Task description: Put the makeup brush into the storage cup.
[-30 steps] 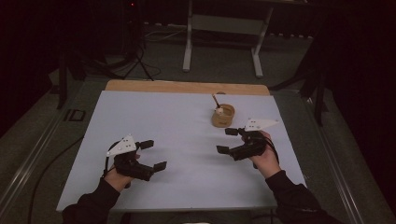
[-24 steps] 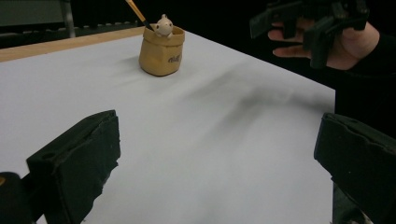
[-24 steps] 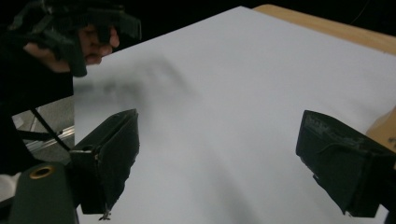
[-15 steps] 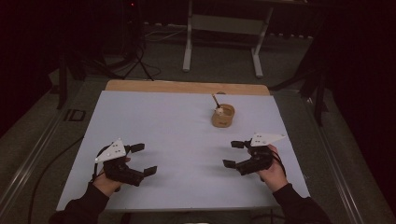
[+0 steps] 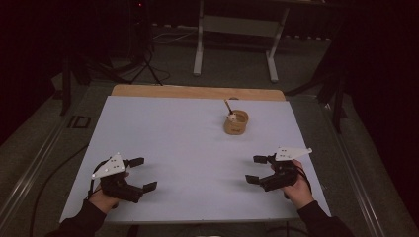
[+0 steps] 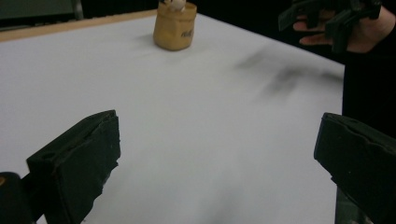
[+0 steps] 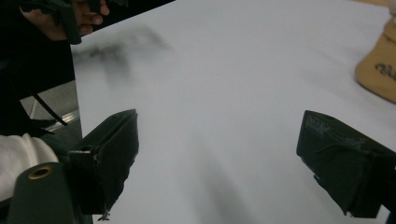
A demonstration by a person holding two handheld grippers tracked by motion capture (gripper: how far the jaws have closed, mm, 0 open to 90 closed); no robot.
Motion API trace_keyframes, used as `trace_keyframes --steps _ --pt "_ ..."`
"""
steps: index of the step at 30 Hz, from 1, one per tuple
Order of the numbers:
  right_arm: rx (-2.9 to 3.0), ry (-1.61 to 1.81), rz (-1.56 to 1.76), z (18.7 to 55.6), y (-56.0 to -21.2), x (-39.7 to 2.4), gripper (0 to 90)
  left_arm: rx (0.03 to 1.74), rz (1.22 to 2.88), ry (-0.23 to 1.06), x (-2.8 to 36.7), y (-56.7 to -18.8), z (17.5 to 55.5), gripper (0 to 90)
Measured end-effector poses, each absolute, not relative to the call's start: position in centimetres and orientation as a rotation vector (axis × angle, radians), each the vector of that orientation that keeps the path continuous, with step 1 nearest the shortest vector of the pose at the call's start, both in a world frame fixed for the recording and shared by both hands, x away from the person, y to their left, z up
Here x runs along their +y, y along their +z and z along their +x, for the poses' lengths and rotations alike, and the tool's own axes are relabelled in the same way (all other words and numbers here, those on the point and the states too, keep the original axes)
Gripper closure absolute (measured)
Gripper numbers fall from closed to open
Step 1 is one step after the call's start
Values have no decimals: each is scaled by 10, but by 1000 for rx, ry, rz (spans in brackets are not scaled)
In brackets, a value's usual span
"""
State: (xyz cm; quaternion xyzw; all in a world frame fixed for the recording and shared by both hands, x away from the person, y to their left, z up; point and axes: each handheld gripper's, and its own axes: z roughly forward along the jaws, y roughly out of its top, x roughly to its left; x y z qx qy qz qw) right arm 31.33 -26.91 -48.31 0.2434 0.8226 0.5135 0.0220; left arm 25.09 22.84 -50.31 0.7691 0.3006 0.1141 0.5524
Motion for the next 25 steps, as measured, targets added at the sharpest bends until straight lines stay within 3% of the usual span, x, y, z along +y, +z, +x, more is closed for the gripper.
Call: trace_keyframes --steps 25 --pt "2561 1600 789 314 -498 -275 128 724 1822 255 231 -515 249 11"
